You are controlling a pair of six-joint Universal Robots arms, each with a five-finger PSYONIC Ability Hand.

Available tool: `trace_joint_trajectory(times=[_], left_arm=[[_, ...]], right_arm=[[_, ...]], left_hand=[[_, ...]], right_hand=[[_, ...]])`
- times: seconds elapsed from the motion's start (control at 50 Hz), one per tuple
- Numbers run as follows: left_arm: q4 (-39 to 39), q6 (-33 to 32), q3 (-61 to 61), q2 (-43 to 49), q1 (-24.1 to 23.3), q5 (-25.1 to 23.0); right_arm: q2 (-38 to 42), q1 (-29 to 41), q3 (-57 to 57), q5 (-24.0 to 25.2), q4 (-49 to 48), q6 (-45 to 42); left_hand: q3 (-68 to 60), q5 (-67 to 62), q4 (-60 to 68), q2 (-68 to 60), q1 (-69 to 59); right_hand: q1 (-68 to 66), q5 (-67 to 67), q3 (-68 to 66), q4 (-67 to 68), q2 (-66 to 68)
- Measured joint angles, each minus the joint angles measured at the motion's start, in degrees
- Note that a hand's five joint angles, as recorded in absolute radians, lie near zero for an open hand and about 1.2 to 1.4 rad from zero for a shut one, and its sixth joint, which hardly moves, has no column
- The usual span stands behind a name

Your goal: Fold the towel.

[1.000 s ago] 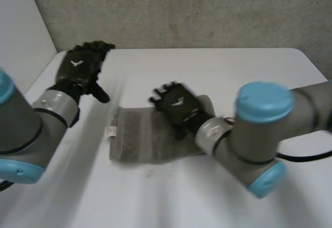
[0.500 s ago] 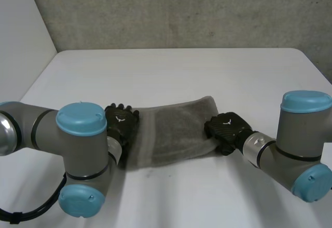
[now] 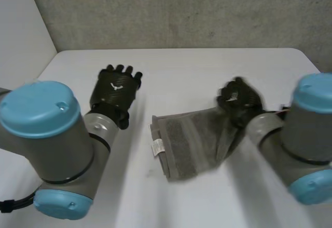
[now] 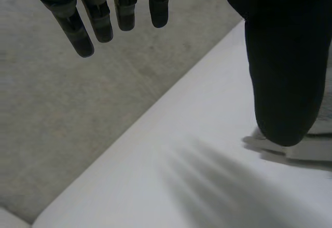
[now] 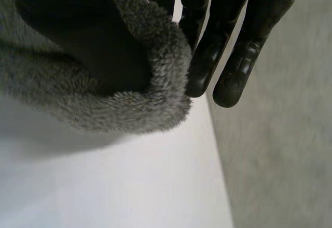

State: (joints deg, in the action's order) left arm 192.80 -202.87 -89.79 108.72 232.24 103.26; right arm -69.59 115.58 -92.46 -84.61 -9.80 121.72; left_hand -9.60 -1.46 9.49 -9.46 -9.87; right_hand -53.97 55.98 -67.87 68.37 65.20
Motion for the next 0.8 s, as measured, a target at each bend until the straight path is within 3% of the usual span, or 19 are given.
trace_joint_trajectory(times=[0.02,0.1,0.14,0.2,0.24,0.28,0.34,0.36,0.38,0.44,0.48,0.54,0.56,0.58,0.6,0.68,0.8], left_arm=[[-0.01,0.07,-0.55,-1.13,0.96,0.06],[0.00,0.21,-1.26,-2.43,2.17,0.09],[0.01,1.03,-2.25,-3.87,3.44,0.06],[0.01,1.82,-2.74,-4.41,3.87,-0.02],[-0.02,2.98,-3.17,-4.77,4.17,-0.13],[-0.02,3.83,-3.25,-4.82,4.25,-0.21],[-0.02,4.68,-2.90,-4.68,4.15,-0.26],[-0.01,4.80,-2.78,-4.64,4.11,-0.28],[0.00,5.02,-2.48,-4.51,4.01,-0.27],[0.00,5.39,-1.32,-4.14,3.58,-0.20],[-0.02,5.68,-0.17,-3.77,3.12,-0.05],[-0.16,6.77,2.08,-3.00,1.95,0.13],[-0.41,8.00,3.87,-2.34,1.02,0.23],[-0.41,8.00,3.87,-2.34,1.02,0.23],[-0.83,9.64,5.90,-1.57,0.04,0.33],[-2.79,13.41,9.98,0.17,-1.75,0.42],[-8.45,19.81,16.38,3.86,-4.45,0.47]], right_arm=[[1.54,4.59,1.22,0.56,-0.90,-1.52],[3.38,9.05,1.84,2.19,-1.75,-3.35],[6.83,15.55,0.66,8.28,-3.01,-8.01],[7.90,17.10,-0.42,11.17,-3.35,-10.04],[9.19,18.57,-2.62,16.00,-3.70,-13.28],[9.32,18.64,-3.68,17.87,-3.68,-14.21],[8.64,17.38,-4.51,18.72,-3.51,-12.89],[8.42,16.99,-4.62,18.75,-3.46,-12.33],[7.81,16.08,-4.83,18.73,-3.31,-10.76],[4.86,13.14,-5.16,18.54,-3.06,-3.56],[2.89,11.54,-5.27,18.43,-2.96,1.41],[-1.29,8.37,-5.17,18.27,-2.74,13.91],[-3.67,6.32,-4.93,18.24,-2.42,21.97],[-3.67,6.32,-4.93,18.24,-2.42,21.97],[-5.93,4.12,-4.58,18.33,-1.69,30.11],[-9.55,-0.78,-2.73,19.79,2.79,45.43],[-10.39,-6.35,1.52,25.09,12.82,55.34]], left_hand=[[0.00,0.00,0.00,0.00,0.00],[0.00,0.00,0.00,0.00,0.00],[0.00,0.00,0.00,0.00,0.00],[0.00,0.00,0.00,0.00,0.00],[0.00,0.00,0.00,0.00,0.00],[0.00,0.00,0.00,0.00,0.00],[0.00,0.00,0.00,0.00,0.00],[0.00,0.00,0.00,0.00,0.00],[0.00,0.00,0.00,0.00,0.00],[0.00,0.00,0.00,0.00,0.00],[0.00,0.00,0.00,0.00,0.00],[0.00,0.00,0.00,0.00,0.00],[0.00,0.00,0.00,0.00,0.00],[0.00,0.00,0.00,0.00,0.00],[0.00,0.00,0.00,0.00,0.00],[0.00,0.00,0.00,0.00,0.00],[0.00,0.00,0.00,0.00,0.00]], right_hand=[[0.00,0.04,-0.06,0.00,0.22],[0.00,0.17,-0.20,0.00,0.75],[0.00,0.28,-0.37,0.00,0.76],[0.00,0.30,-0.37,0.00,0.76],[0.01,0.33,-0.37,0.00,0.73],[5.15,-6.72,8.24,-8.72,-7.51],[28.78,-31.63,34.21,-35.09,-34.16],[28.78,-31.63,34.21,-35.09,-34.16],[35.78,-42.89,45.57,-46.20,-43.56],[41.73,-51.41,54.83,-54.87,-51.76],[42.21,-52.12,55.84,-55.31,-52.35],[42.31,-52.45,55.92,-55.32,-52.46],[42.31,-52.50,55.92,-55.32,-52.46],[42.31,-52.50,55.92,-55.32,-52.46],[42.31,-52.58,55.92,-55.32,-52.46],[42.31,-52.58,55.92,-55.33,-52.46],[42.31,-52.60,55.92,-55.33,-52.46]])
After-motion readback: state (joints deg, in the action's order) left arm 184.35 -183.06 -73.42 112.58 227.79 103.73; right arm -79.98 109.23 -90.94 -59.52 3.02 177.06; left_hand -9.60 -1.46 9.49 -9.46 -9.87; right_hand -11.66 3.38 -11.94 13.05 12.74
